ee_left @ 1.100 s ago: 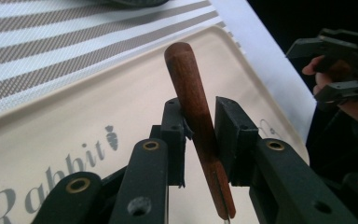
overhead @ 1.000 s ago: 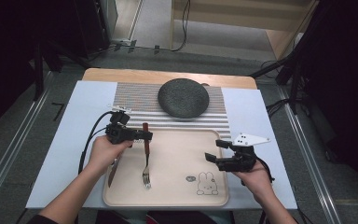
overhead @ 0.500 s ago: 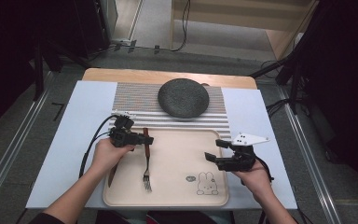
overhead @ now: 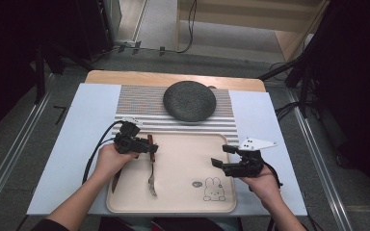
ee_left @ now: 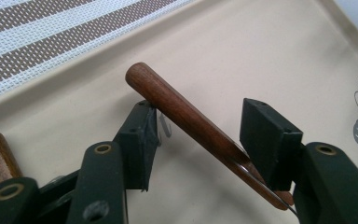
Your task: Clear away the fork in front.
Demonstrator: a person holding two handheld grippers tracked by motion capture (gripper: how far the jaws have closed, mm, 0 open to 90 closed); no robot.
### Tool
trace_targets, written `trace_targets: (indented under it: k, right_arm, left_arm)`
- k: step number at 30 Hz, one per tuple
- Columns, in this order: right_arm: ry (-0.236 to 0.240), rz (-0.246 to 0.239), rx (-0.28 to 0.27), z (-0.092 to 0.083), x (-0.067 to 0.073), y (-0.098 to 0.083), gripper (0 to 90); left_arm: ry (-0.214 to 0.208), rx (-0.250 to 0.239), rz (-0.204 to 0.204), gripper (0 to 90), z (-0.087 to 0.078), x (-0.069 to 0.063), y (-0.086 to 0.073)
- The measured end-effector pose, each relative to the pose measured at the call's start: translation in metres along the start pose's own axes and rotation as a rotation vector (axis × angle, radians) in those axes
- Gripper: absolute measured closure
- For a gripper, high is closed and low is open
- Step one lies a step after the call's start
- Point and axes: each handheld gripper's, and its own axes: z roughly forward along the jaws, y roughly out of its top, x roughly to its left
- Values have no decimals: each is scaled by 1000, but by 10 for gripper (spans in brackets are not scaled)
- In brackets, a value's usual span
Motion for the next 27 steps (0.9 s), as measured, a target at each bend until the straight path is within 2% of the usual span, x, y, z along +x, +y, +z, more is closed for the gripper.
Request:
trace_targets:
  k: [3, 7, 9, 13, 15, 18, 24, 27]
  right_arm:
    - [-1, 2, 3, 0, 0, 0, 249]
    - [0, -1, 4, -1, 0, -1, 249]
    - [2, -1, 4, -1, 0, -1, 250]
    - [2, 5, -3, -2, 0, -1, 250]
    - [-1, 4, -5, -4, 0, -1, 249]
    - [-4, 4, -4, -6, 0, -2, 249]
    - [-11, 13, -11, -12, -1, -6, 249]
    - [-20, 21, -11, -15, -2, -8, 250]
  left_arm:
    - [1, -6, 11, 388, -1, 1, 0]
    - [55, 1, 23, 332, -3, 0, 1]
    - [64, 3, 29, 325, -7, 0, 1]
    - [-1, -48, 18, 295, -17, -2, 3]
    - [-20, -63, 20, 295, -20, -5, 4]
    - [-60, -77, 46, 295, -22, -12, 5]
    - [-88, -64, 96, 309, -16, -30, 8]
    - [-96, -45, 118, 346, -11, -40, 8]
